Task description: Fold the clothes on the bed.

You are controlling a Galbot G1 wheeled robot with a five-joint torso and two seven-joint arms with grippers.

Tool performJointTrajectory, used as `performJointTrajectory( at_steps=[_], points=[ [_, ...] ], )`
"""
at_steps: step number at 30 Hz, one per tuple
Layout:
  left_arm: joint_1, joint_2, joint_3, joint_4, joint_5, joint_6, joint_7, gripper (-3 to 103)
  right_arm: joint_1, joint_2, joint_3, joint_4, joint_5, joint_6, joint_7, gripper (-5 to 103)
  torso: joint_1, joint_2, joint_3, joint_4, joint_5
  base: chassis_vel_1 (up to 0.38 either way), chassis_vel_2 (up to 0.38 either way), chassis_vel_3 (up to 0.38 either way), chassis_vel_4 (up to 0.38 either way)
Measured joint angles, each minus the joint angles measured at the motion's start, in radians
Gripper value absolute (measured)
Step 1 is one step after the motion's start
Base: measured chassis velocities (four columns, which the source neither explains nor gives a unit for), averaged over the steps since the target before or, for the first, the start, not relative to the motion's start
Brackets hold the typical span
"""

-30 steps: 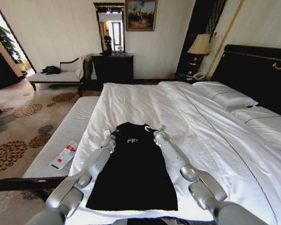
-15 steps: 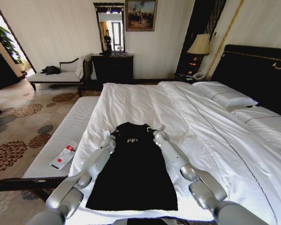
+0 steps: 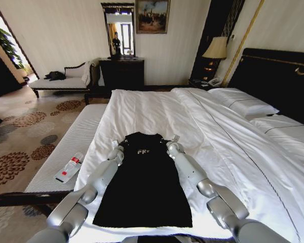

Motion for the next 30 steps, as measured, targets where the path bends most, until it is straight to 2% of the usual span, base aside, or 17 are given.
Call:
performJointTrajectory(
  at_steps=[6,9,10,13,14,16,19,25,30],
  points=[
    [-0.006,0.036,0.003,-0.065,-0.007,-0.006,-0.023,2,-0.006,-0.042,-0.016,0.056,-0.027,0.011,0.009,1,0.0,0.0,0.0,0.0001,0.0001,0.0,0.0,0.0,0.0],
    [-0.038,0.081,0.022,-0.168,-0.046,0.01,-0.054,2,0.019,-0.111,-0.031,0.111,-0.061,0.025,0.008,1,0.0,0.0,0.0,0.0003,0.0004,0.0,0.0,0.0,0.0],
    [-0.038,0.081,0.022,-0.168,-0.046,0.01,-0.054,2,0.019,-0.111,-0.031,0.111,-0.061,0.025,0.008,1,0.0,0.0,0.0,0.0003,0.0004,0.0,0.0,0.0,0.0],
    [-0.092,0.114,0.05,-0.243,-0.094,0.029,-0.08,2,0.058,-0.199,-0.044,0.177,-0.051,0.021,0.01,1,0.0,0.0,0.0,-0.0003,0.0002,0.0,0.0,0.0,0.0],
    [-0.092,0.114,0.05,-0.243,-0.094,0.029,-0.08,2,0.058,-0.199,-0.044,0.177,-0.051,0.021,0.01,1,0.0,0.0,0.0,-0.0003,0.0002,0.0,0.0,0.0,0.0],
    [-0.142,0.125,0.073,-0.258,-0.117,0.033,-0.087,2,0.09,-0.245,-0.06,0.218,-0.052,0.019,0.017,1,0.0,0.0,0.0,-0.0007,0.0001,0.0,0.0,0.0,0.0],
    [-0.204,0.13,0.108,-0.256,-0.138,0.034,-0.087,2,0.113,-0.28,-0.07,0.272,-0.067,0.019,0.021,1,0.0,0.0,0.0,0.0,0.0003,0.0,0.0,0.0,0.0],
    [-0.267,0.116,0.144,-0.199,-0.143,0.023,-0.068,2,0.139,-0.29,-0.095,0.297,-0.095,0.021,0.021,1,0.0,0.0,0.0,-0.0001,0.0001,0.0,0.0,0.0,0.0],
    [-0.294,0.092,0.164,-0.157,-0.136,0.002,-0.046,2,0.169,-0.264,-0.112,0.285,-0.096,0.028,0.021,1,0.0,0.0,0.0,0.0001,0.0001,0.0,0.0,0.0,0.0]
  ],
)
